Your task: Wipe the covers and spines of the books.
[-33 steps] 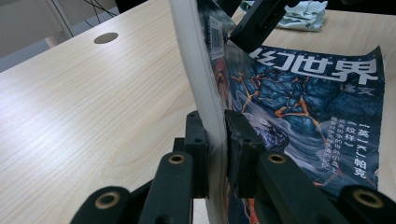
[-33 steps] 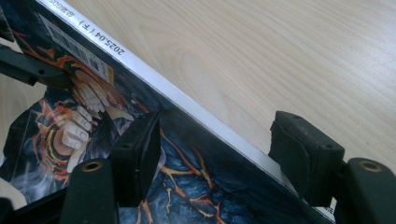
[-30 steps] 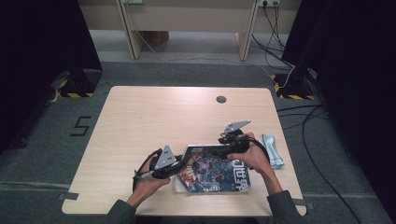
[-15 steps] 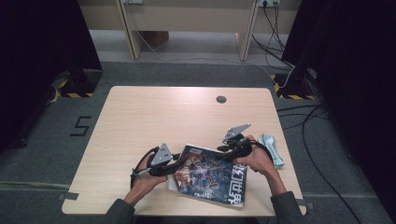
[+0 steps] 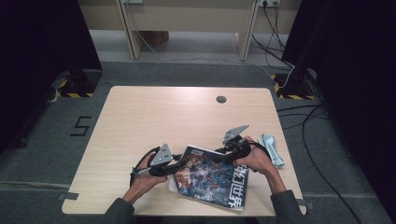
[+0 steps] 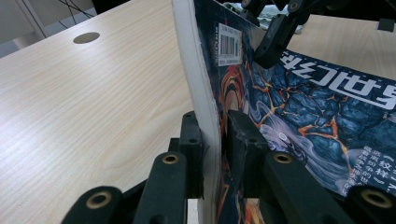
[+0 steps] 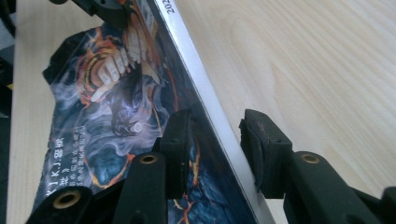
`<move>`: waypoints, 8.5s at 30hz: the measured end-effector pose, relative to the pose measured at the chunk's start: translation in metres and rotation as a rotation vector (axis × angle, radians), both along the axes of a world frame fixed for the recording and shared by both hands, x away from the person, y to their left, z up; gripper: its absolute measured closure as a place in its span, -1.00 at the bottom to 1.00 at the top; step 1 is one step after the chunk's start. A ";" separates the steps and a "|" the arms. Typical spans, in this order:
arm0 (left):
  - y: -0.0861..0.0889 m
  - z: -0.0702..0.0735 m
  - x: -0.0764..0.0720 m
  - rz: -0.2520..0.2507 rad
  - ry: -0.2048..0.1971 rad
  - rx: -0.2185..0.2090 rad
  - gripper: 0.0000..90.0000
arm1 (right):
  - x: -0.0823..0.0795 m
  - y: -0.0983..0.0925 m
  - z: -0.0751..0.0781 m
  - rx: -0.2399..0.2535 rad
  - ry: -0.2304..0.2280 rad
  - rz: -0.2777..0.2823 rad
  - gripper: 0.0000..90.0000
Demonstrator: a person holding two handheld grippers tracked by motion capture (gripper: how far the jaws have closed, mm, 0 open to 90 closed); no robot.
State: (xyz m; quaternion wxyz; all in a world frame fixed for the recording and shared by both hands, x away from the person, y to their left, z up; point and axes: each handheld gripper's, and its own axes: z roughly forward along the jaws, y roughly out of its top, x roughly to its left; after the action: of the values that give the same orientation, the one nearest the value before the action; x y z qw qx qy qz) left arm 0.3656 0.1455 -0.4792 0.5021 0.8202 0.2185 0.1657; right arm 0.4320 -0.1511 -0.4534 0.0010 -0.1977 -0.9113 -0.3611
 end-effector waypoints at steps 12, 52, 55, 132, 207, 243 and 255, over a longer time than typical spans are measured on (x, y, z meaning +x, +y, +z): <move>0.004 -0.006 0.008 0.120 0.063 -0.022 0.50 | -0.007 0.006 0.002 0.024 0.018 0.041 0.73; 0.052 -0.020 -0.006 0.304 0.272 0.087 -0.15 | -0.007 -0.003 0.054 -0.020 -0.022 -0.084 0.85; 0.057 -0.021 -0.006 0.333 0.286 0.112 -0.18 | 0.000 -0.004 0.067 -0.040 -0.041 -0.109 0.85; 0.065 -0.032 -0.001 0.404 0.327 0.147 -0.30 | -0.070 0.047 -0.014 -0.174 -0.019 0.053 0.42; -0.002 -0.030 -0.046 0.210 0.359 0.108 -0.31 | 0.014 -0.024 -0.037 -0.134 0.042 -0.587 -0.31; 0.018 -0.031 0.039 0.324 0.376 0.080 -0.19 | -0.056 -0.060 -0.042 -0.229 -0.031 -0.553 -0.49; 0.021 -0.027 -0.016 0.279 0.422 0.105 -0.10 | -0.016 -0.054 -0.044 -0.212 -0.079 -0.700 -0.43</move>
State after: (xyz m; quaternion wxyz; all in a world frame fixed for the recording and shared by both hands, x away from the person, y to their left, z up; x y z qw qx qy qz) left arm 0.3495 0.1663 -0.5062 0.3745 0.8234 0.4205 0.0696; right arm 0.4162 -0.2049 -0.4971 -0.1782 -0.4826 -0.8202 -0.2503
